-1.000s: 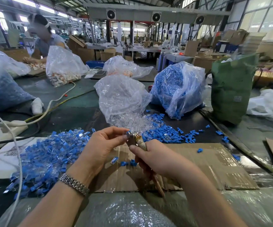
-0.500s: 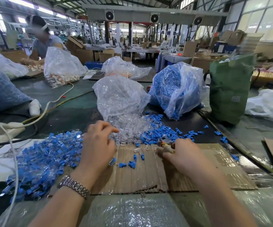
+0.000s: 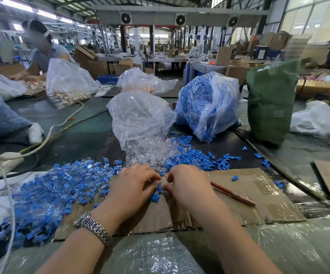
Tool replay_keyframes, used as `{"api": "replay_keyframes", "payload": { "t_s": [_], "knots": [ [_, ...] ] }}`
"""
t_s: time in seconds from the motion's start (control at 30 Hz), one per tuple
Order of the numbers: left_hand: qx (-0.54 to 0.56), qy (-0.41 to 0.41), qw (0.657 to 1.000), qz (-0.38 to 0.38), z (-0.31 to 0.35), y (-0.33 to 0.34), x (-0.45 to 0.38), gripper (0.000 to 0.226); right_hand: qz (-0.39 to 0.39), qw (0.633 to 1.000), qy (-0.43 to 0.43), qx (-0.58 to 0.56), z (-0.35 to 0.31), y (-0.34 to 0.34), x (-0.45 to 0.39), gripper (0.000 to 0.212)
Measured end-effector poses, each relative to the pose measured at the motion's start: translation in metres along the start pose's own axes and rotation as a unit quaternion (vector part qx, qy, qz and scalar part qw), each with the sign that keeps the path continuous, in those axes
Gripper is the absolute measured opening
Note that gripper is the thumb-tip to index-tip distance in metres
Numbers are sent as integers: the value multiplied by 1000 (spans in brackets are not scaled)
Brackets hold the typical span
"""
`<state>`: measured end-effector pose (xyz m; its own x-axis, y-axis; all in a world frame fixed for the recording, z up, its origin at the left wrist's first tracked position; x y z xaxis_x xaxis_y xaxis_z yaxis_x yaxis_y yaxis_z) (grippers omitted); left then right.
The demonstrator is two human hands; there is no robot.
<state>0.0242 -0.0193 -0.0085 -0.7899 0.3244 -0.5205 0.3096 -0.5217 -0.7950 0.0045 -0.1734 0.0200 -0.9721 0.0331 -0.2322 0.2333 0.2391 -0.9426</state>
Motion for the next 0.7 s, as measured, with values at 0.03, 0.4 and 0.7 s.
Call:
{"api": "replay_keyframes", "payload": {
  "t_s": [0.03,0.4,0.7],
  "knots": [
    [5,-7,1000,1,0,-1,0,17,-5,1000,0,0,-1,3,-1,18],
    [204,-152,966,55,-7,-15,-3,21,117,953,67,-270,15,6,4,1],
    [430,-253,867,10,1,-26,-1,20,118,853,22,-509,15,0,5,13]
  ]
}}
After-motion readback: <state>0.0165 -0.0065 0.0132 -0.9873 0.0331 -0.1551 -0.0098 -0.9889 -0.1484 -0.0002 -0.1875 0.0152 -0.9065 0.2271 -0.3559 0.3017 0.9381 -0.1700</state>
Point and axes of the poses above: each hand's wrist, its own x-axis away from the middle knuckle, its own y-axis out of the palm, z = x × y, the point moved 2 cm from there along -x, towards the middle knuckle, and after that the axes turned 13 degrees about z, right-handed, at the moved point
